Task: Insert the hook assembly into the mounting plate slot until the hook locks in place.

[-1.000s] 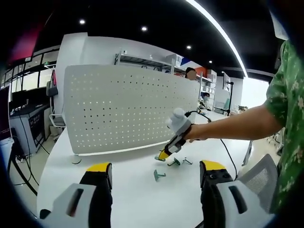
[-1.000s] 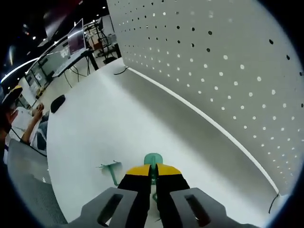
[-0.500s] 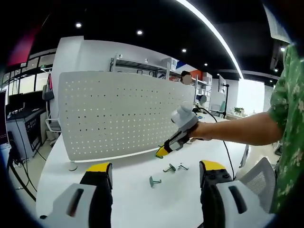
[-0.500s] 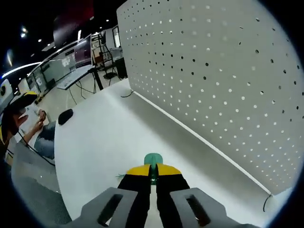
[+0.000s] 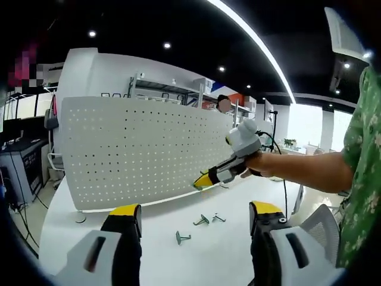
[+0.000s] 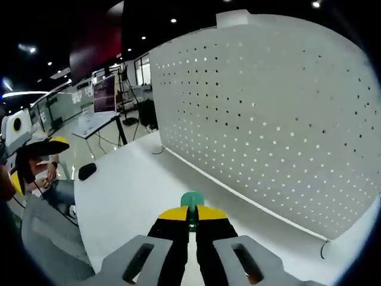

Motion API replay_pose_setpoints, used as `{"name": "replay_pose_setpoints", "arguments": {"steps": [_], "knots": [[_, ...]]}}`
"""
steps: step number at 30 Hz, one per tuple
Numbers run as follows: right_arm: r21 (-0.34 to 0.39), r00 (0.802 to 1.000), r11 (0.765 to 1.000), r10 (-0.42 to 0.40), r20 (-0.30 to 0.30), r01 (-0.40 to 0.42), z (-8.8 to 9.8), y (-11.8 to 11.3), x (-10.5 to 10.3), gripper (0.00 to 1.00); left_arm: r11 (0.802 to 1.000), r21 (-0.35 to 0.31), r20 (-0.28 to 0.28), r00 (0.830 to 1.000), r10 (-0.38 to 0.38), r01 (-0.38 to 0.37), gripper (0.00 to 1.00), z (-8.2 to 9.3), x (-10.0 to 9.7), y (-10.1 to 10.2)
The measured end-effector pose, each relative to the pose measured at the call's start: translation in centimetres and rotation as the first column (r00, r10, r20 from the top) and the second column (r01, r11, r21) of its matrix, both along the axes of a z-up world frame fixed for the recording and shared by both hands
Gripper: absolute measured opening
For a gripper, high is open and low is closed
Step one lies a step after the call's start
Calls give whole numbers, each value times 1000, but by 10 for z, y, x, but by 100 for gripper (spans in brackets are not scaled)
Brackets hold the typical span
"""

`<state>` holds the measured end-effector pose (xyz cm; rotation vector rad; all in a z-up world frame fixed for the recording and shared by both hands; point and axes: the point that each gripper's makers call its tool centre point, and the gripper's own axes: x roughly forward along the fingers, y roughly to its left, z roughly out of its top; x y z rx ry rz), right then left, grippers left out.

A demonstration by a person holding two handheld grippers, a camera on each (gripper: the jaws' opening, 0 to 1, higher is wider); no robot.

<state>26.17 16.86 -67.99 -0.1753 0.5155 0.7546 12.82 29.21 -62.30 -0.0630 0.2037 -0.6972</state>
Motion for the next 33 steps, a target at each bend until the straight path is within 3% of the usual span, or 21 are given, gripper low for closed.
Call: {"name": "replay_pose_setpoints", "arguments": {"steps": [6, 15, 20, 33], "knots": [[83, 994, 995, -70, 88, 63, 35, -12, -4, 1, 999, -12, -5, 1000, -31, 31, 75, -1, -2, -10], [191, 960, 971, -185, 212, 145, 76, -31, -11, 1, 996, -31, -3, 997, -78, 78, 75, 1, -1, -23], [246, 914, 949, -269, 302, 198, 101, -51, -10, 1, 994, -41, -1, 995, -101, 100, 75, 2, -2, -31], [319, 829, 911, -381, 408, 262, 138, -82, -18, 1, 992, -53, 9, 993, -118, 118, 75, 6, -5, -38]]}}
